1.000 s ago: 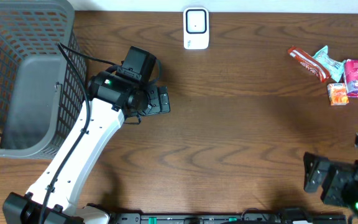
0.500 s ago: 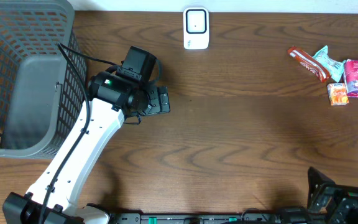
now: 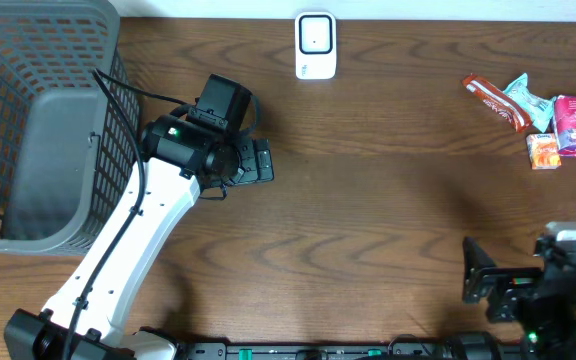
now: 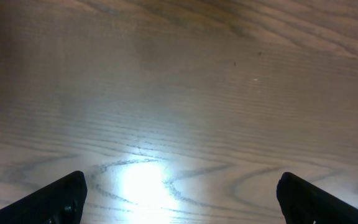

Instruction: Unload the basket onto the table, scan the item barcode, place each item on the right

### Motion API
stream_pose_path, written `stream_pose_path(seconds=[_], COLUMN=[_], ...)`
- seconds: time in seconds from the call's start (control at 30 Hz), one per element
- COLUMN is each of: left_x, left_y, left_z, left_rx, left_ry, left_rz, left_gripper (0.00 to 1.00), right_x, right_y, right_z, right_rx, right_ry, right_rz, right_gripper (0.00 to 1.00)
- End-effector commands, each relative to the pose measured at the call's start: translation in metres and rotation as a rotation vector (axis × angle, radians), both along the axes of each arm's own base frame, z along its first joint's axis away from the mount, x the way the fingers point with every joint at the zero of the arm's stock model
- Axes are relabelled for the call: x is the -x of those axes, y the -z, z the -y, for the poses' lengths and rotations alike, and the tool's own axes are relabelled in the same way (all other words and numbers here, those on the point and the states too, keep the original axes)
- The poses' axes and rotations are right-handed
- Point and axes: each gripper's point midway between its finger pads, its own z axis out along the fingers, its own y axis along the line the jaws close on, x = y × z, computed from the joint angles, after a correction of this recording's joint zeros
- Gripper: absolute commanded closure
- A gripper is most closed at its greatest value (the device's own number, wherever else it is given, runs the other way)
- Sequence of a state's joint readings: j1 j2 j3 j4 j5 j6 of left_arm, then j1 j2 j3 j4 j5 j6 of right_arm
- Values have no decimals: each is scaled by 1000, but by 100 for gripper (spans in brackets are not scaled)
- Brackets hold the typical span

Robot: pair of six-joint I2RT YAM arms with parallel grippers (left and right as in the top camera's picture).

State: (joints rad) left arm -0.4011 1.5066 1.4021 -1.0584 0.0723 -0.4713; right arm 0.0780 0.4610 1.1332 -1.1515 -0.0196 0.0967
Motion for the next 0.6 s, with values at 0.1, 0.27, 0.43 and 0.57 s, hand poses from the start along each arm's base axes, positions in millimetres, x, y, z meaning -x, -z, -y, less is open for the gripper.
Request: stream_pose_path(seconds=[0.1, 0.27, 0.43, 0.57], left_x=[-1, -1, -1, -1], left_y=[0, 0, 0, 0], left_z=[-2, -2, -2, -2], left_rx=[-8, -9, -9, -9], left_ry=[0, 0, 0, 0], left_rz=[0, 0, 0, 0], left_gripper=[2, 2, 2, 2], right_x=[-17, -34, -50, -60], right_y=[53, 77, 94, 107], right_z=[-12, -14, -16, -20], right_rx=[1, -5, -11, -20], right_ry=[-69, -75, -75, -92], right_rz=[45, 122, 225, 305], right_gripper=[1, 1, 1, 1])
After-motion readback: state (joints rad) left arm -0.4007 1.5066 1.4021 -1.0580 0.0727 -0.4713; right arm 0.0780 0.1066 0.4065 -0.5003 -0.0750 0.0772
